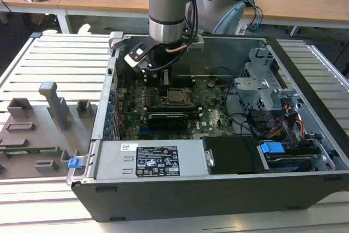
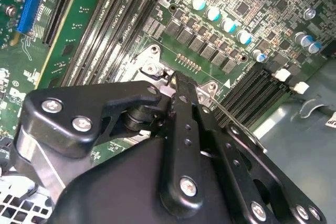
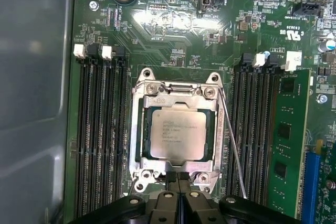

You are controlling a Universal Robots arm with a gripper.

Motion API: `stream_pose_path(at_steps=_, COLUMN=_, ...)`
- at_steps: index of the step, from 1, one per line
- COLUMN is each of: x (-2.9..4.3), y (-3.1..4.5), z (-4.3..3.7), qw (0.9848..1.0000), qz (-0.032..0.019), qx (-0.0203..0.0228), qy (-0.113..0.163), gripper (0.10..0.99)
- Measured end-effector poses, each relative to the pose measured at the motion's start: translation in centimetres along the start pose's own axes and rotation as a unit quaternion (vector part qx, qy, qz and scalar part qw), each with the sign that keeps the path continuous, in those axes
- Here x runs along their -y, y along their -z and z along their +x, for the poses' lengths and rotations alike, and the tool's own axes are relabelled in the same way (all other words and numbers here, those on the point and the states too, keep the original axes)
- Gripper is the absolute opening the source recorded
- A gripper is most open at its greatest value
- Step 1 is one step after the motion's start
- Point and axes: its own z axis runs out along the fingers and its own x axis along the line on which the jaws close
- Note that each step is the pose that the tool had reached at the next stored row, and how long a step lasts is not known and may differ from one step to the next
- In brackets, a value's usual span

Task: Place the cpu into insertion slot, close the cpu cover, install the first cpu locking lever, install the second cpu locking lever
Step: 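Close the cpu cover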

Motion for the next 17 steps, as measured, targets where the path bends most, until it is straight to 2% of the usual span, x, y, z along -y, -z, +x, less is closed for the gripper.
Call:
stream_pose_path(at_steps=2, x=-0.03, y=0.01, z=-0.02, qw=1.0, qz=0.0001, qx=0.0001, qy=0.0, gripper=0.106)
stream_pose_path(at_steps=4, x=-0.35, y=0.01, z=-0.05, qw=1.0, qz=0.0011, qx=0.0001, qy=0.0, gripper=0.106)
stream_pose_path(at_steps=6, x=-1.37, y=-0.01, z=-0.09, qw=1.0, qz=0.0049, qx=-0.0001, qy=0.0, gripper=0.106)
stream_pose_path(at_steps=9, x=-3.35, y=-0.03, z=-0.19, qw=0.9999, qz=0.0103, qx=-0.0004, qy=0.0, gripper=0.106)
stream_pose_path(at_steps=12, x=-4.51, y=-0.03, z=-0.26, qw=0.9999, qz=0.013, qx=-0.0004, qy=0.0, gripper=0.106)
stream_pose_path(at_steps=14, x=-4.56, y=-0.04, z=-0.42, qw=0.9999, qz=0.0131, qx=-0.0005, qy=0.0, gripper=0.106)
stream_pose_path(at_steps=16, x=-4.52, y=-0.06, z=-1.25, qw=0.9999, qz=0.0131, qx=-0.0006, qy=0.0, gripper=0.106)
stream_pose_path(at_steps=17, x=-4.51, y=-0.06, z=-1.42, qw=0.9999, qz=0.013, qx=-0.0006, qy=0.0, gripper=0.106)
